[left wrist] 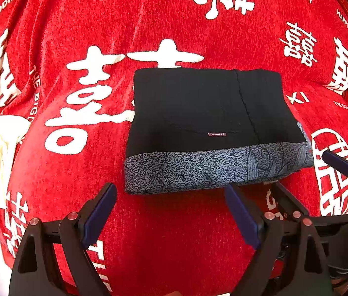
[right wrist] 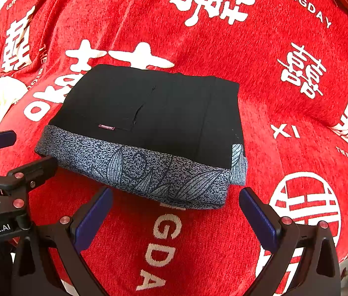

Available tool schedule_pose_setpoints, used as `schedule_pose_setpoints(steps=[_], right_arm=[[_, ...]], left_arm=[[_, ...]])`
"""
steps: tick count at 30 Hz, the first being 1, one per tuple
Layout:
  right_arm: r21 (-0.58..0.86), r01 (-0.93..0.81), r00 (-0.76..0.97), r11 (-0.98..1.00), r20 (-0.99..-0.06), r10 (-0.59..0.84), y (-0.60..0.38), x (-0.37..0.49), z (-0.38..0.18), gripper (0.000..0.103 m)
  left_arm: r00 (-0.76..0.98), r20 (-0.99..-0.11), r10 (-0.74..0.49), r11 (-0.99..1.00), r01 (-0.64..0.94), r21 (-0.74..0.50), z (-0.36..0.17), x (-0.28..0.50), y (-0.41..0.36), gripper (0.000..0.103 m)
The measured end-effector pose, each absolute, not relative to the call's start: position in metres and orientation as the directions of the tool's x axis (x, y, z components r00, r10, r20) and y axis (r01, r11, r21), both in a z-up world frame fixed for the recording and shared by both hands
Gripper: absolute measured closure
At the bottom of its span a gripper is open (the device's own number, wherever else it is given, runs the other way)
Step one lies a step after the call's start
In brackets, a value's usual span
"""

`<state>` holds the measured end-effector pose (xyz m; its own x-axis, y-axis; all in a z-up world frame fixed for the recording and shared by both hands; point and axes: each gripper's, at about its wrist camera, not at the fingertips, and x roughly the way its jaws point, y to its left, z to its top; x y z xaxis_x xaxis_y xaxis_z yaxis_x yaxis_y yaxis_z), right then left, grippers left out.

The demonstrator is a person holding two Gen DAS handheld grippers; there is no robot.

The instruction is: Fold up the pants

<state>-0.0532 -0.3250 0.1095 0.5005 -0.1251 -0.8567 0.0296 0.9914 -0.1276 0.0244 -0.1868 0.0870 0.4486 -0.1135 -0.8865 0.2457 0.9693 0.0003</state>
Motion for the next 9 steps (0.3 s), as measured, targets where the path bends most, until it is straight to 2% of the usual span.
schedule_pose_setpoints(steps=[9], right_arm=[[-0.125,0.028,0.497,0.992,-0.859,-0.122,-0.3258,-0.0540,0.1079,0.000]], left_arm=[[0.469,-0.876,-0.113,0.969,0.245,0.007,0.0907,0.0208,-0.1866,0.011]])
